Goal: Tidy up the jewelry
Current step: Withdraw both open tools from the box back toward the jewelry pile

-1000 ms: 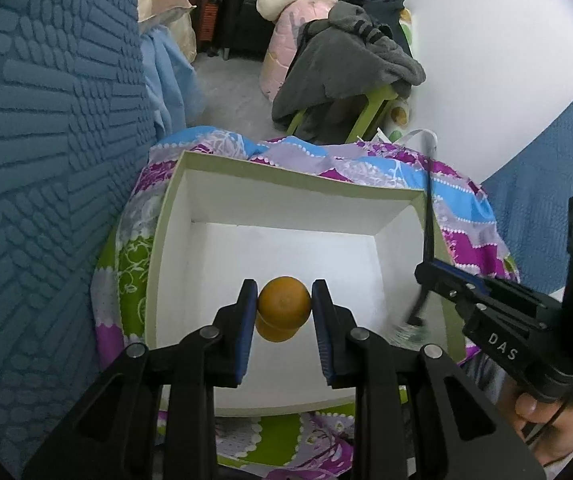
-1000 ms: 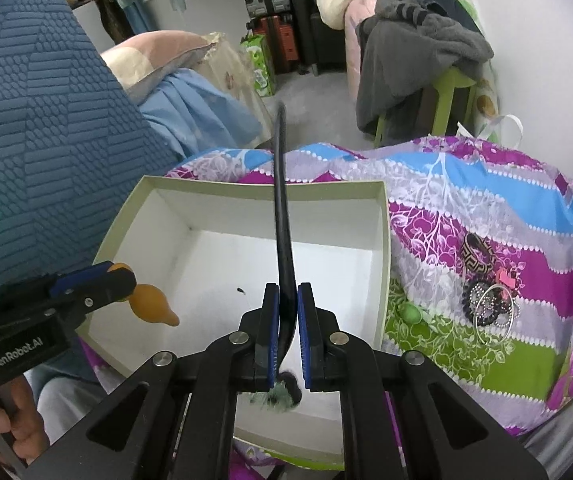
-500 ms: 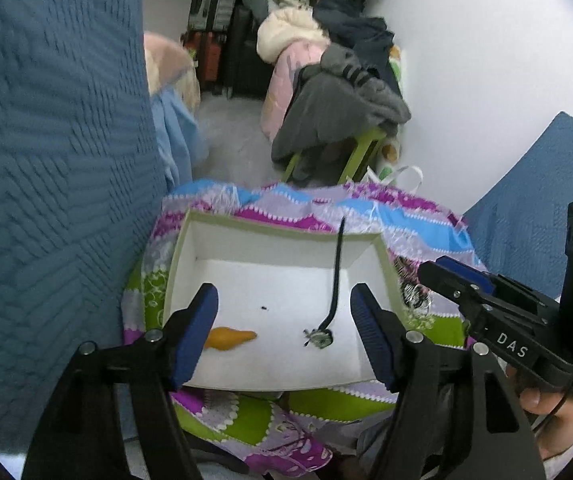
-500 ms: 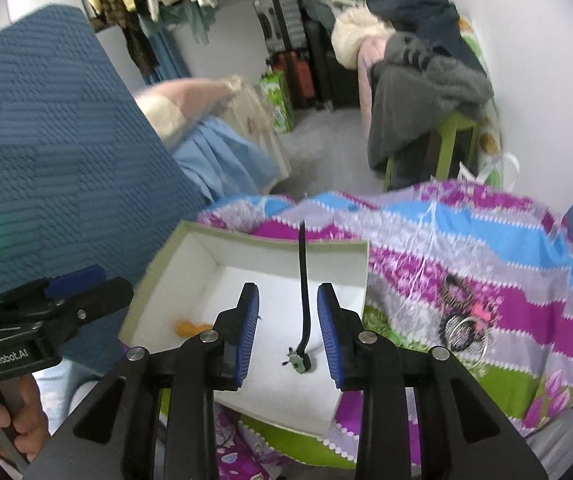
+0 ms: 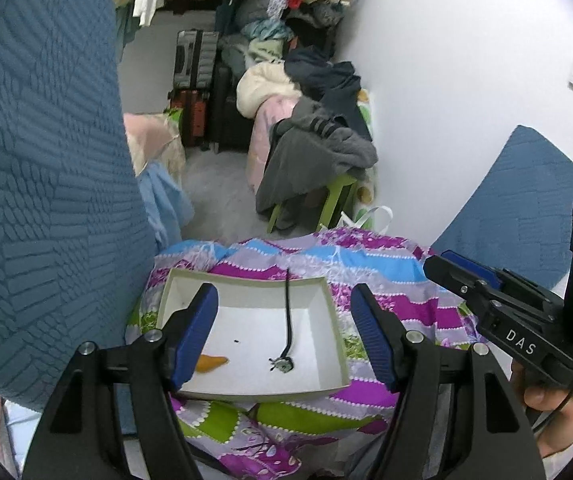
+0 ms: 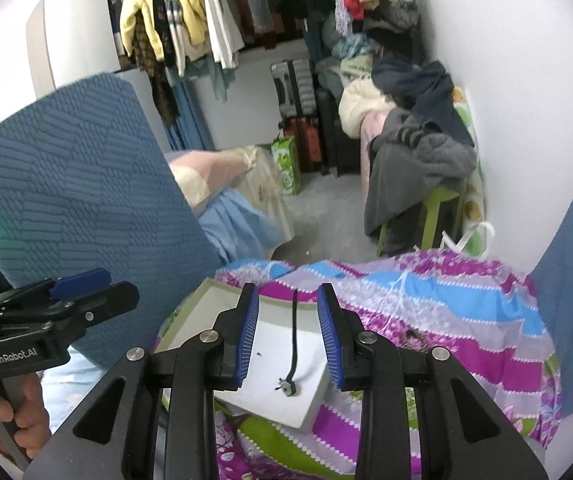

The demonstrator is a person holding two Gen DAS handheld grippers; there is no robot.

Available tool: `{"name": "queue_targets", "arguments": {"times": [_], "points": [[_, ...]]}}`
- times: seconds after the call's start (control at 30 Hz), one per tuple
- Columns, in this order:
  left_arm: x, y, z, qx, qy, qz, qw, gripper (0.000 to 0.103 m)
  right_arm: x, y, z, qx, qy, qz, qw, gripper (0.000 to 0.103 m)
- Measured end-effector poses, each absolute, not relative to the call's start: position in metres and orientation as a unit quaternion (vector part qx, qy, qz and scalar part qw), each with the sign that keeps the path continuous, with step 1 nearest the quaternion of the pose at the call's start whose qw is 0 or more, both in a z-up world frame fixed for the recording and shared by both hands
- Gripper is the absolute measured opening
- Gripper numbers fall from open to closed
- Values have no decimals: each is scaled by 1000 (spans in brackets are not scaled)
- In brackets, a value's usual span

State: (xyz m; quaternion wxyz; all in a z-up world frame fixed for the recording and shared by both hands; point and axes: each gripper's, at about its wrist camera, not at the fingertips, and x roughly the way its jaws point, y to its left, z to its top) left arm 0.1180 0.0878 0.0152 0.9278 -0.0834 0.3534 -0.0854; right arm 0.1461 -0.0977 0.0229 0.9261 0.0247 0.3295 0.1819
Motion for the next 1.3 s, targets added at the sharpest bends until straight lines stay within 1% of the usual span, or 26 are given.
{"name": "queue_targets", "arguments": {"times": [0.27, 0.63, 1.03, 1.3], "points": [[102, 64, 28, -81, 329, -86, 937, 69, 129, -124, 31, 21, 312, 175, 934, 28], [90, 25, 19, -84, 321, -92, 939, 69, 111, -163, 21, 17, 310, 165, 936, 28], [90, -12, -21, -104, 345, -120, 925, 69, 94, -212, 0, 23, 323, 136, 936, 28], [96, -45, -58, -108, 376, -151, 908, 69, 86, -242, -39, 31, 348, 123, 929, 28]]}}
